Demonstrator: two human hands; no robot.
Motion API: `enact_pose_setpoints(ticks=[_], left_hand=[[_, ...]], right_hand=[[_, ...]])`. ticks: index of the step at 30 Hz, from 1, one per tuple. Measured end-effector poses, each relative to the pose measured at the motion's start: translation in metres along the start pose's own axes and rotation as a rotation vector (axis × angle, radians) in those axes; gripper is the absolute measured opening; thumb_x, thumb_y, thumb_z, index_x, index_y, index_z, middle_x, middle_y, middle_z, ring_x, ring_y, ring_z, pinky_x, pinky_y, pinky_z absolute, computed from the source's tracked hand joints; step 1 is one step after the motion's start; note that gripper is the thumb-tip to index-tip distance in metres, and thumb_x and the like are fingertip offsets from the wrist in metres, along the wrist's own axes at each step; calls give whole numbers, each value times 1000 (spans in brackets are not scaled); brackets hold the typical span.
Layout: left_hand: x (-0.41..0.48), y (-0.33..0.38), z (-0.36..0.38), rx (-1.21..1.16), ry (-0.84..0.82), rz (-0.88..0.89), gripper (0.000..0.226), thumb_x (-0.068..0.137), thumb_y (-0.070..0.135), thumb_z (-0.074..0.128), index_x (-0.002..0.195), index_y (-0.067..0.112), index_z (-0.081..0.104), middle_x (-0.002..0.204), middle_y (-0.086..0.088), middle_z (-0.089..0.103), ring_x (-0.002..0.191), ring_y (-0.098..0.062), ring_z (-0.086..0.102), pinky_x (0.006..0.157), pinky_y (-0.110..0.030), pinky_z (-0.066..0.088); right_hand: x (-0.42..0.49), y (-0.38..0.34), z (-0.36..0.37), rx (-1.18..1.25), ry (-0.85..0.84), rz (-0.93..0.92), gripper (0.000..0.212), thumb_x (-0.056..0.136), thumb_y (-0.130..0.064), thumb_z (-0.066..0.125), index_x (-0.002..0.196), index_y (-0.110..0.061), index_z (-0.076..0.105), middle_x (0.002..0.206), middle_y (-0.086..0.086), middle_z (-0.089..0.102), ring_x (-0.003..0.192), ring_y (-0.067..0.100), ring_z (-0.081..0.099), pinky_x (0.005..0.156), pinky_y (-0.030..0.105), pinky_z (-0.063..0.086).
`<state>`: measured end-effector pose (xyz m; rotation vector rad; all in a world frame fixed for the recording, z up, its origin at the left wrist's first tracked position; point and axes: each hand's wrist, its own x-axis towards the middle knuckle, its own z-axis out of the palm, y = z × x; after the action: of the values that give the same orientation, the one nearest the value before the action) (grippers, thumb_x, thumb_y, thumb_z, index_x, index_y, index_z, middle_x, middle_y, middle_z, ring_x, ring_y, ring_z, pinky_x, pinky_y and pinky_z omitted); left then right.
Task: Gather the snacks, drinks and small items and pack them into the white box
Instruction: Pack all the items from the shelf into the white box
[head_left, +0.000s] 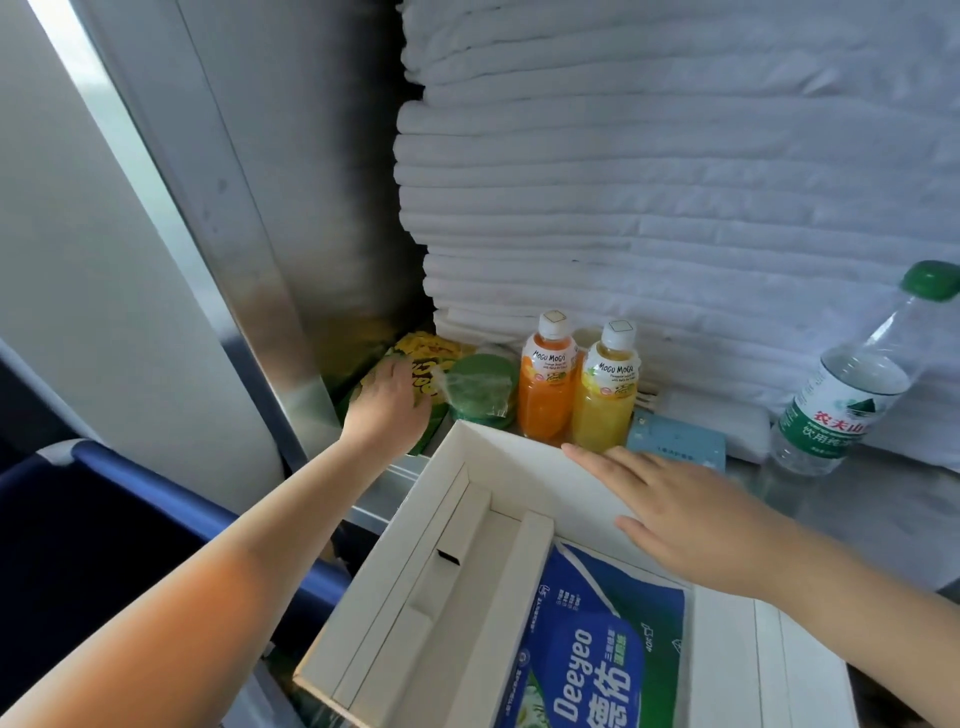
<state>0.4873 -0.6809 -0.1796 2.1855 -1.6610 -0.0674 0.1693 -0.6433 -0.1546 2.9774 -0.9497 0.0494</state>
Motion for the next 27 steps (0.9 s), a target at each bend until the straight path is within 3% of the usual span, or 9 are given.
enact_pose_setpoints(ticks=[6, 13, 19, 27], left_hand=[[30, -9, 22, 192, -105, -86, 65, 95, 44, 41, 145, 8, 20, 150, -12, 26, 136, -30, 27, 107, -46, 32], [47, -16, 35, 258, -345, -191, 76, 91, 65, 26, 151, 24, 1, 157, -14, 2, 143, -34, 4, 113, -51, 10], [61, -18, 24, 133, -440, -252, 107, 75, 75, 50, 150, 24, -6, 157, -13, -1, 143, -35, 1, 113, -51, 12], [66, -17, 20, 179, -442, -281, 112, 70, 76, 56, 150, 25, -5, 155, -16, 2, 142, -36, 3, 110, -57, 15]], right_hand=[[2, 0, 1, 31, -13, 31, 79, 98, -41, 33, 131, -48, -39, 144, -14, 28, 119, 8, 45, 92, 28, 48], [3, -2, -2, 71, -26, 56, 78, 98, -42, 33, 128, -51, -39, 143, -18, 28, 119, 4, 44, 92, 24, 48], [4, -4, -5, 91, -33, 66, 77, 98, -43, 32, 127, -52, -38, 143, -19, 28, 120, 3, 43, 91, 22, 47], [3, -4, -6, 128, -36, 76, 75, 98, -42, 34, 131, -53, -33, 141, -20, 29, 117, 3, 44, 90, 21, 45]])
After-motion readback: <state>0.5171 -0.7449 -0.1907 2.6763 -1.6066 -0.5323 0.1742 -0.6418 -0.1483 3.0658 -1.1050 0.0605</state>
